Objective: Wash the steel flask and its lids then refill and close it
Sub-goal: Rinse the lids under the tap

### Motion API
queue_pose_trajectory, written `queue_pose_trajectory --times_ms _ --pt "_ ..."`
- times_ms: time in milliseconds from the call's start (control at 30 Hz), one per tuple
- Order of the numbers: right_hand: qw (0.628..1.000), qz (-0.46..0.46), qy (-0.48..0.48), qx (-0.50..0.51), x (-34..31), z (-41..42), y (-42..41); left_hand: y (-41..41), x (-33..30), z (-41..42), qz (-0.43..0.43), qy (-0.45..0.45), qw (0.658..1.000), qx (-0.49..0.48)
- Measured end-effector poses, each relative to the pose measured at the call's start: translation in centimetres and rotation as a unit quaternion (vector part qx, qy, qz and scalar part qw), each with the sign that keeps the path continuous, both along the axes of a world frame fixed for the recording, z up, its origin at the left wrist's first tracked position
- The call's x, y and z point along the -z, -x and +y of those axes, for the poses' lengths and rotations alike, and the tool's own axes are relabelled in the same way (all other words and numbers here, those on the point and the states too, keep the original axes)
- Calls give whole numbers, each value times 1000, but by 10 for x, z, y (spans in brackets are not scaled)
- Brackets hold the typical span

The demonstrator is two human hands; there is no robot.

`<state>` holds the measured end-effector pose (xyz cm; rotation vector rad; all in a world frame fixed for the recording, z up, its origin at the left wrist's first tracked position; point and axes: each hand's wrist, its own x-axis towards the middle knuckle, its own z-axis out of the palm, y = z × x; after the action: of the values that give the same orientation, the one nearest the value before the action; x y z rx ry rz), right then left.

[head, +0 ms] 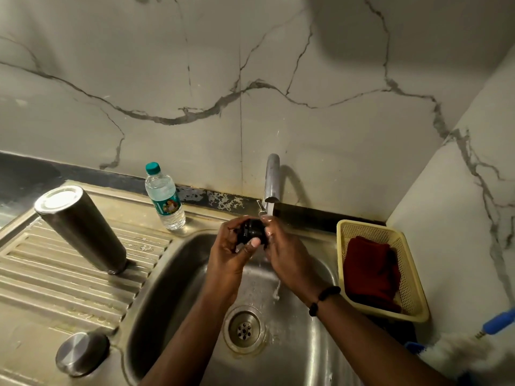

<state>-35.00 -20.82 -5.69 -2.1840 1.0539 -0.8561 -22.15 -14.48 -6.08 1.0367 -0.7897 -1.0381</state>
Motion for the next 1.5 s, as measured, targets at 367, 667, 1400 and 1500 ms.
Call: queue_pose_trajectory --times_ms 367,667,1400,1500 --pt "989 27 132 63 4 -1 -6 22 -5 -2 189 -50 981 1" --pt "927 -56 -336 158 -24 -13 -27 8 3 2 -115 -5 993 1" --pt "916 -67 -379 113 -39 2 -18 10 0 -2 165 -112 979 -29" --pt "970 -63 -201 125 -31 6 -8 9 0 -3 241 -151 958 -37"
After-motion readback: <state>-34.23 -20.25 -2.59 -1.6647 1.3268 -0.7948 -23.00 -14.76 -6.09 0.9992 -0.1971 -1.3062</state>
